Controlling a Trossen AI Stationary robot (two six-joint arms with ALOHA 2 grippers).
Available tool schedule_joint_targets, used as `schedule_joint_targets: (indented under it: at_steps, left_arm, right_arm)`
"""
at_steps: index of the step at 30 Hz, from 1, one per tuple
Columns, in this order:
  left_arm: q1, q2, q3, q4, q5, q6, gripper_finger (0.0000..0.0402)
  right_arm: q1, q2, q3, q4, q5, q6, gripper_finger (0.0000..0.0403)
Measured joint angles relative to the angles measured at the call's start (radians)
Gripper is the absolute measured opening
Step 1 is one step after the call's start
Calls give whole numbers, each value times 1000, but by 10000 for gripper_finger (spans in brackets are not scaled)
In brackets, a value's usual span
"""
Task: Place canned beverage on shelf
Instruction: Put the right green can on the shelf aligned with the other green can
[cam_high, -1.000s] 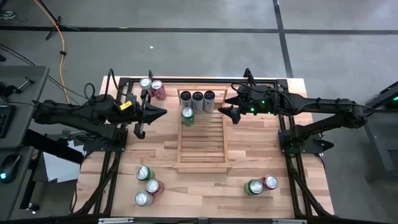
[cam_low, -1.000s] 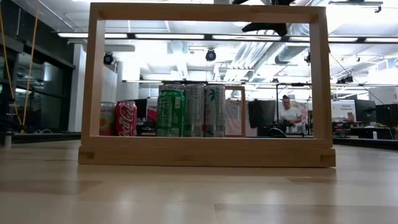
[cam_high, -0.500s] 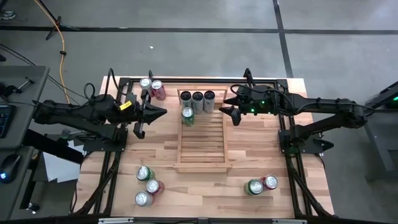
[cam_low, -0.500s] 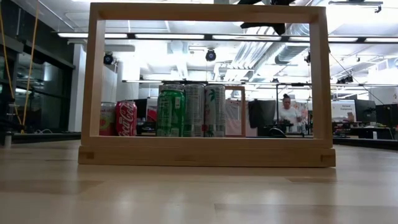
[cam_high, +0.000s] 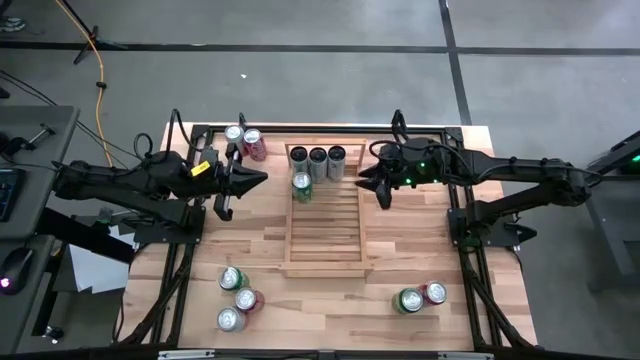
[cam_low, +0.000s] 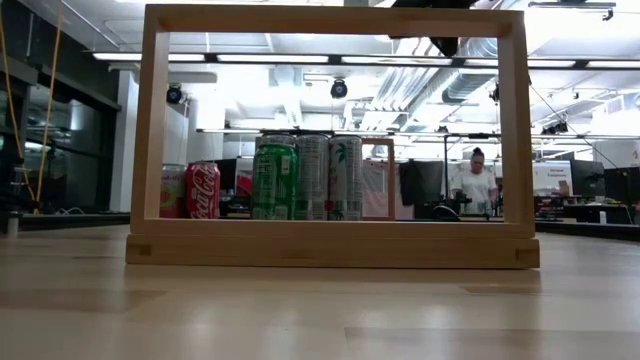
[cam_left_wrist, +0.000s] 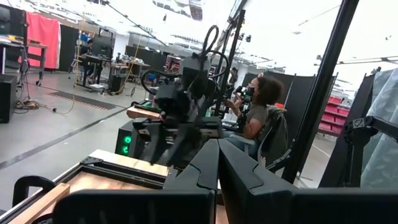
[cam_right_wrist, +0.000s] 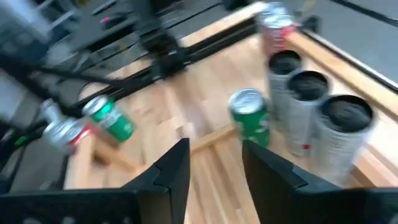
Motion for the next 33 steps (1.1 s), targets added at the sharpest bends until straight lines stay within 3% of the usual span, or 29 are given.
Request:
schedule_joint_targets:
  at_steps: [8, 16, 20, 24, 33]
  left_arm:
    - [0, 0, 0, -1, -11, -56, 1]
    - [1, 0, 0, -2, -17, -49, 1]
    - [1, 0, 0, -8, -89, -33, 9]
    - [1, 0, 0, -9, -99, -7, 55]
    - [1, 0, 0, -38, -144, 18, 206]
  right_arm:
    - [0, -33, 0, -34, -172, -111, 102]
    - [0, -34, 0, -29, -201, -84, 101]
    - [0, -34, 0, -4, -201, -48, 101]
    - [0, -34, 0, 20, -201, -29, 101]
    - [0, -34, 0, 59, -194, 57, 102]
